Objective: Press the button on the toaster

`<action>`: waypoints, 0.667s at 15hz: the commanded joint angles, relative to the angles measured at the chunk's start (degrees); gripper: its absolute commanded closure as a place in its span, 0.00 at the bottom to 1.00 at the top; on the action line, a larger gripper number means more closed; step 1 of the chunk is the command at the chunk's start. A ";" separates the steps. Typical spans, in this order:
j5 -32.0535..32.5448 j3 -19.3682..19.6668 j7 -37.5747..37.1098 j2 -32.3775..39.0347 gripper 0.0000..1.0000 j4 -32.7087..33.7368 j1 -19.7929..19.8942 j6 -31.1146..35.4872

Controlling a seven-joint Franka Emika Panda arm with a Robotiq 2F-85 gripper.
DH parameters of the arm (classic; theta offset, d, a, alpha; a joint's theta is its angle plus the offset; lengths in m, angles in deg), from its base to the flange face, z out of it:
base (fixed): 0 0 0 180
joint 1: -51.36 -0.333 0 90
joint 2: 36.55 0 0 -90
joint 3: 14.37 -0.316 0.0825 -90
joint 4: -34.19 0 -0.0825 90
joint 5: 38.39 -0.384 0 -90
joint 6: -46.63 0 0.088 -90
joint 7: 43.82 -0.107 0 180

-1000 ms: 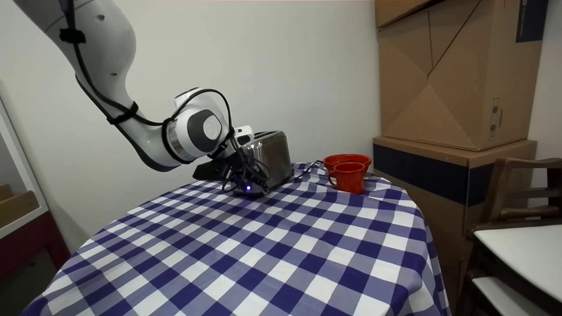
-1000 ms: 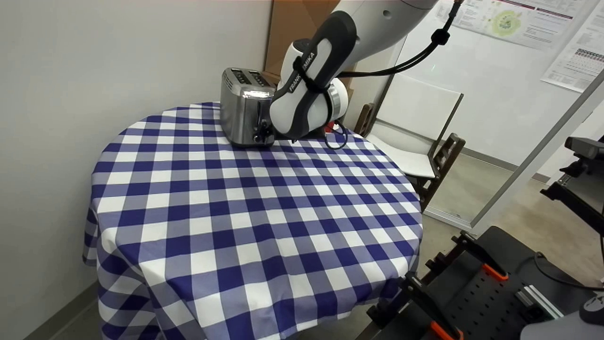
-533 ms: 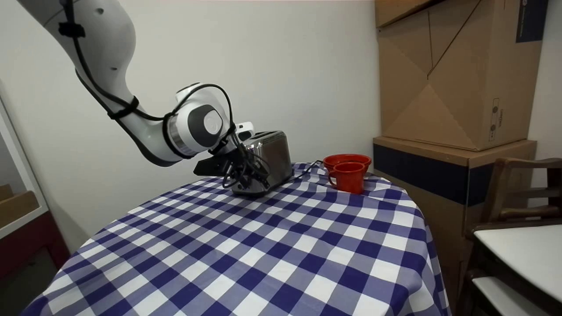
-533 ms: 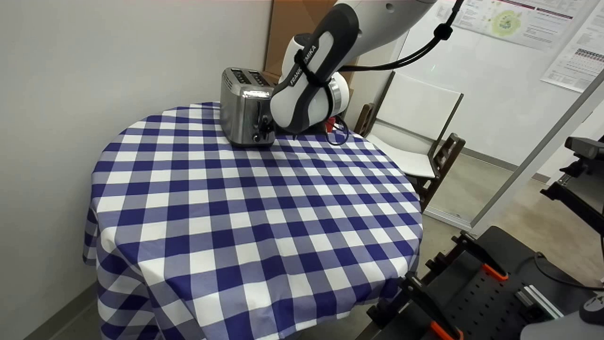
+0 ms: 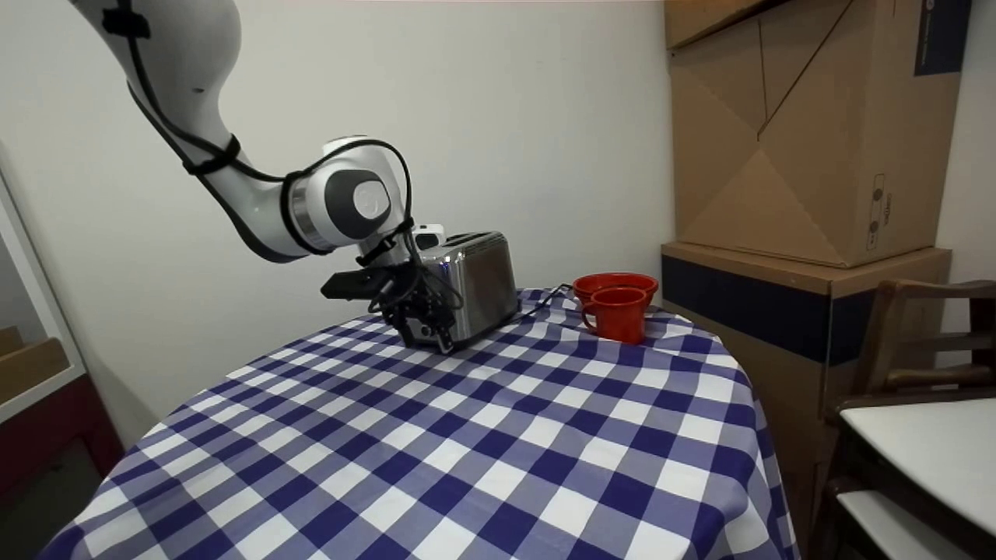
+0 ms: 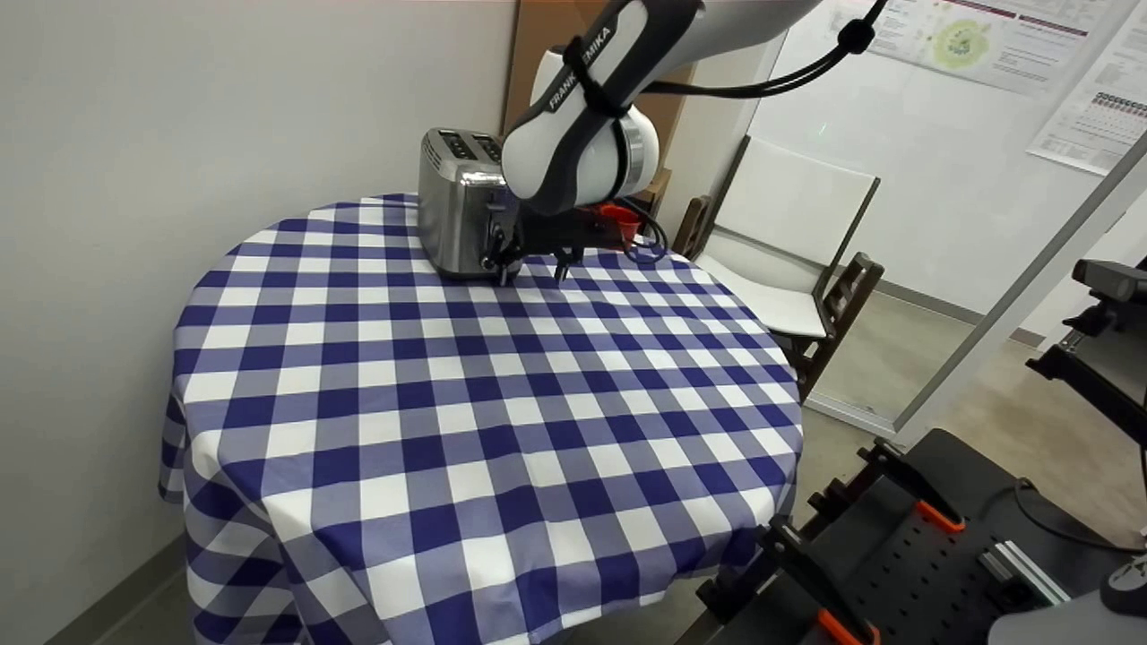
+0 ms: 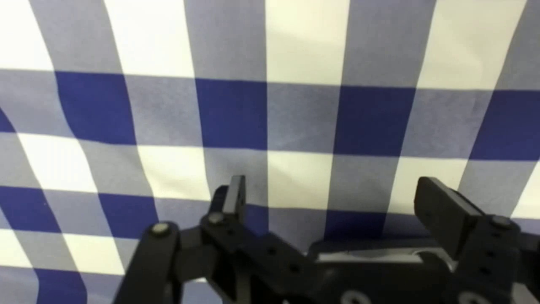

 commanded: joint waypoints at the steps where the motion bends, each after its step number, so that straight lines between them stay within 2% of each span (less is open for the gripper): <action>1: -1.65 -5.86 5.65 -4.91 0.00 0.49 5.06 -14.52; 4: -2.65 -8.81 8.05 -8.43 0.00 0.41 7.86 -25.28; 7: -1.66 -9.53 11.06 -13.01 0.00 -3.20 8.66 -26.67; 10: -0.36 -9.80 15.13 -19.56 0.00 -9.21 8.84 -24.16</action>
